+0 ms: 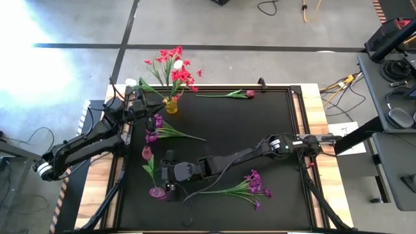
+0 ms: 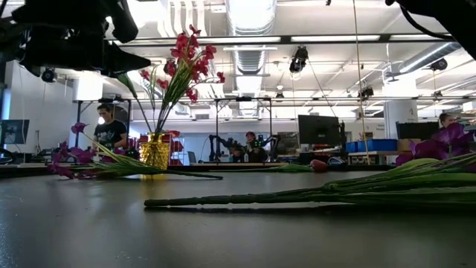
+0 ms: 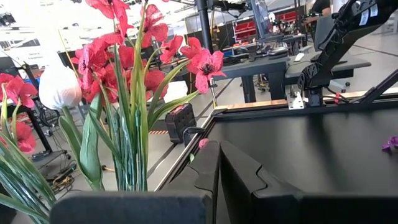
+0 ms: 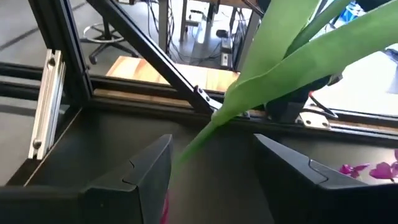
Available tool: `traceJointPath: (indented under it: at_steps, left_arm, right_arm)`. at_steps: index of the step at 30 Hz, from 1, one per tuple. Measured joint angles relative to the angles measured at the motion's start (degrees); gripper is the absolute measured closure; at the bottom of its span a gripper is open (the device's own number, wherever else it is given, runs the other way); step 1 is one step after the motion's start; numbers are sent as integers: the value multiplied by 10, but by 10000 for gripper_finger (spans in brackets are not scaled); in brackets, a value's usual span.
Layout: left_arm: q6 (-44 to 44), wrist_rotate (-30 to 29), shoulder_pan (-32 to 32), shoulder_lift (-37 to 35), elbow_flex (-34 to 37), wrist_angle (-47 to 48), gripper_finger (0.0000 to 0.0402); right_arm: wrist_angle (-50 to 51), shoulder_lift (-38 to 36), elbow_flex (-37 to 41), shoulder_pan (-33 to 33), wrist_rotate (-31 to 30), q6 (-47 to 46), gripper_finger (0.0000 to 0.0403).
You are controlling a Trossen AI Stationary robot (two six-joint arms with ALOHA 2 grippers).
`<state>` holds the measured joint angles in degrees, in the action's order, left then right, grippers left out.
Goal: Sort flowers into vase by color
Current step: Put the top violet flowers into the violet vase
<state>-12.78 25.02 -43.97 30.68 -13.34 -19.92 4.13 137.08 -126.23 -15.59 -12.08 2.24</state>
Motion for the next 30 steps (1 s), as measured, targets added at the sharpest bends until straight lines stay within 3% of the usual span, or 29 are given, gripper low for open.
traceJointPath:
  at_steps: [11,14,19,23,30]
  left_arm:
    - [0,0,0,0,0,1,402]
    - [0,0,0,0,0,4,402]
    - [0,0,0,0,0,10,402]
    - [-4,0,0,0,0,11,402]
    - [-17,-1,0,-1,0,10,402]
  right_arm:
    - [123,-37,0,0,-1,8,190]
    - [184,-50,0,0,-5,7,190]
    - [312,-59,0,2,-71,-14,194]
    - [440,-59,4,16,-76,-63,207]
    - [468,-75,119,48,-107,-99,245]
